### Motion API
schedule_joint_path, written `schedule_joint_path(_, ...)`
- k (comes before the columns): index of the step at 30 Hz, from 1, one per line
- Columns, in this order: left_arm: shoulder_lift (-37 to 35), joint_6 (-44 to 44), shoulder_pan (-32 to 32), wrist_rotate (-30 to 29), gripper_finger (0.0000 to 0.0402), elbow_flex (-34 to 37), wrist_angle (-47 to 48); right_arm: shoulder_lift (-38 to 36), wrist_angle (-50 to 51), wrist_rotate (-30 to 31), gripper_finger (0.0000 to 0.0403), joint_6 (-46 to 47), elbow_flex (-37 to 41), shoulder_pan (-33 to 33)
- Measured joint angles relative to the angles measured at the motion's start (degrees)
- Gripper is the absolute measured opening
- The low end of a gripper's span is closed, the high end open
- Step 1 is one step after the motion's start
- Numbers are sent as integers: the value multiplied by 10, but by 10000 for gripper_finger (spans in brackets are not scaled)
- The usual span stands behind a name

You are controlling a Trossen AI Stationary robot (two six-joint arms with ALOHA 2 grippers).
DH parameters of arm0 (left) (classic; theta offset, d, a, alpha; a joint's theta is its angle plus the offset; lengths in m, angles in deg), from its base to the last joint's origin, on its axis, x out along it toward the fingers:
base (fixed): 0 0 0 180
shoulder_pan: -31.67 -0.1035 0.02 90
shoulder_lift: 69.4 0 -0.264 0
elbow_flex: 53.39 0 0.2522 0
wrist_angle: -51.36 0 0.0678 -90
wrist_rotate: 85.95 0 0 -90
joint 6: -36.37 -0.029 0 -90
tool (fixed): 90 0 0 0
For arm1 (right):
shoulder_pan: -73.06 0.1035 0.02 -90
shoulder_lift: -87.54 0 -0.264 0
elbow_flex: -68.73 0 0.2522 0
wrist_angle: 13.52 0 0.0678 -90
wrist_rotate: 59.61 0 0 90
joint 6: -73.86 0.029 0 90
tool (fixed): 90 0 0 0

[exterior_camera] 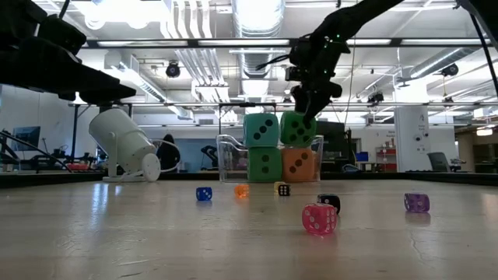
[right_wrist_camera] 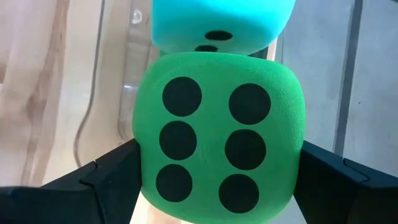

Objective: Pick & Place Dice
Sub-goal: Put the big green dice into the transparent bin

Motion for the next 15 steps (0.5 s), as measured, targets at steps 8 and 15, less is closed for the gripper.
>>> schedule_joint_path(8,0,-1,0,0,400,0,0,7,0,-2,355,11,-6,-3)
schedule_joint_path(15,0,-1,0,0,400,0,0,7,-17,0,382,34,-6,-6)
